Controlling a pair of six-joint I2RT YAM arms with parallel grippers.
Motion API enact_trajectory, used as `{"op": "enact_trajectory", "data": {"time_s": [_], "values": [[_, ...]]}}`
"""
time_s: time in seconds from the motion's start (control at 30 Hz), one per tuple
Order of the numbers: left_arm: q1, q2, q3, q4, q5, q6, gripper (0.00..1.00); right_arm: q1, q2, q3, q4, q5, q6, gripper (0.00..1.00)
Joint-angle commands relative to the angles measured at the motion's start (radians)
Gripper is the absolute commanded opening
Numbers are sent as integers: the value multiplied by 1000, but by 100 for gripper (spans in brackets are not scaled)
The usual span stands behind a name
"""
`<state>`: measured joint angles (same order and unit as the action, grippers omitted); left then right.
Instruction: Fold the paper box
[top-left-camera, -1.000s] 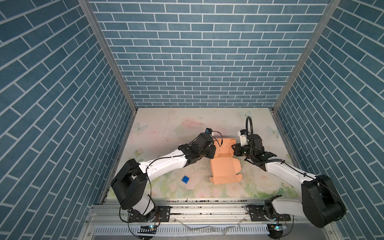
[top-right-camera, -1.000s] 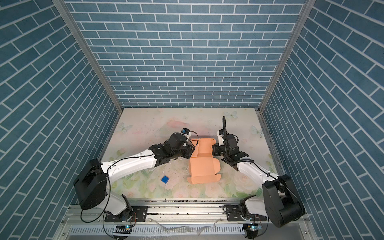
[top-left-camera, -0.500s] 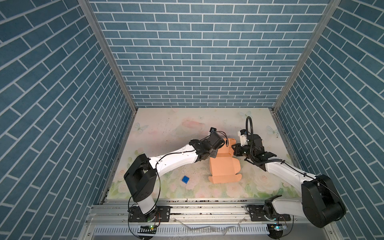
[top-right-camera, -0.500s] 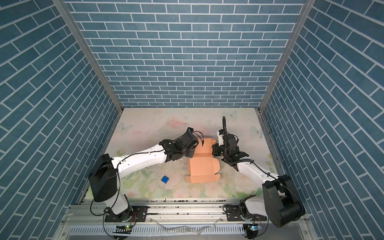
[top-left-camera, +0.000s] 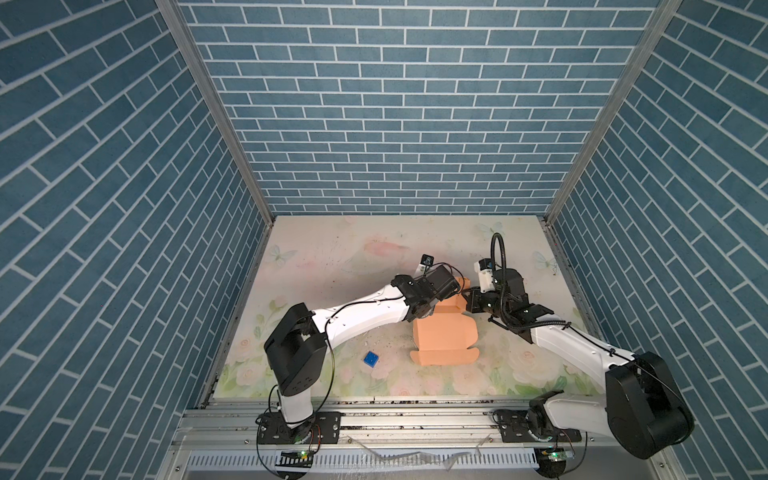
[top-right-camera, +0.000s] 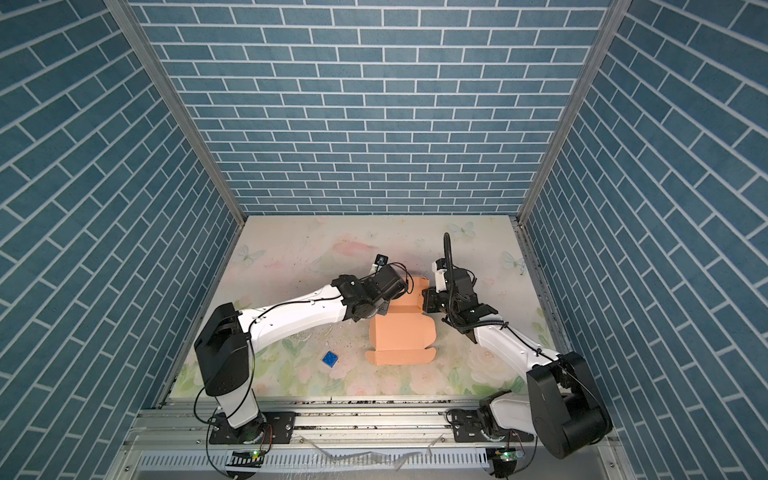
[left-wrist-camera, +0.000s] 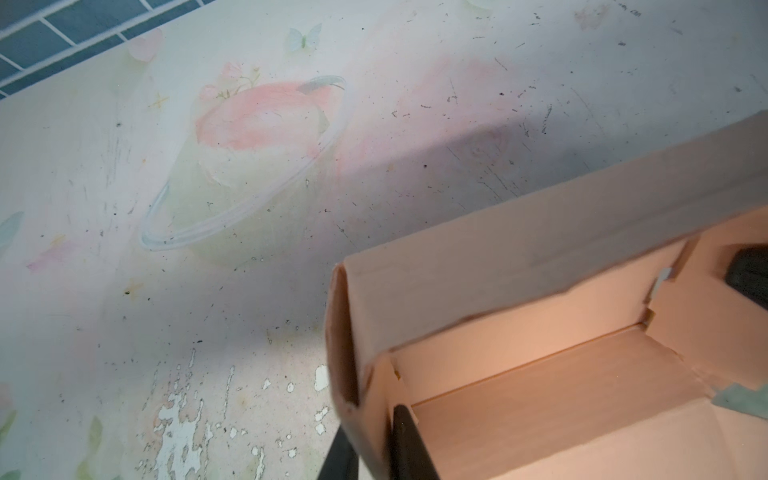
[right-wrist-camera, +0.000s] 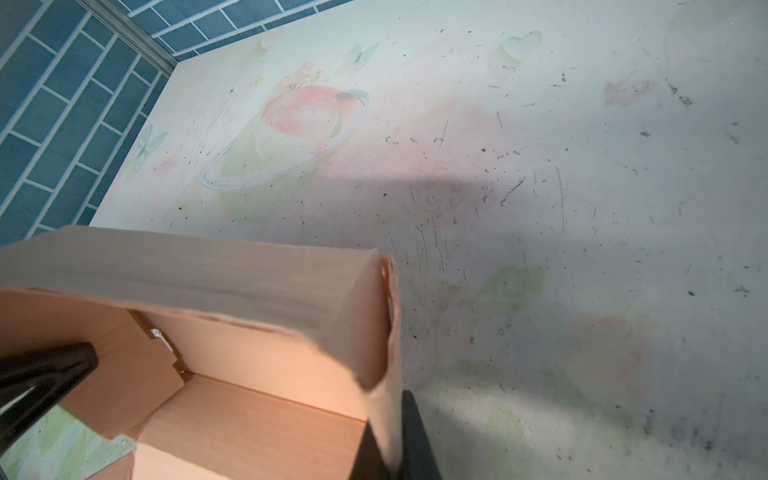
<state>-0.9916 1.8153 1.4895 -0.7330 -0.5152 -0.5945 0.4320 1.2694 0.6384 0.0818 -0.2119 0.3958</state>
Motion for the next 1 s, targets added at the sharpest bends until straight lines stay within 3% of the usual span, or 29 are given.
{"op": "enact_trajectory", "data": {"time_s": [0.0,0.5,0.67,0.97], "values": [[-19,43,60,-141,-113,-28,18,1,-31,9,-4,8,-8,0],[-73,230,271,-388,-361,-102,15,1,-21,10,-4,27,-2,0],[-81,228,231,-323,-351,-121,16,1,-18,8,-3,32,-2,0],[-81,153,137,-147,-233,-119,20,1,-13,9,-3,31,-2,0]]}}
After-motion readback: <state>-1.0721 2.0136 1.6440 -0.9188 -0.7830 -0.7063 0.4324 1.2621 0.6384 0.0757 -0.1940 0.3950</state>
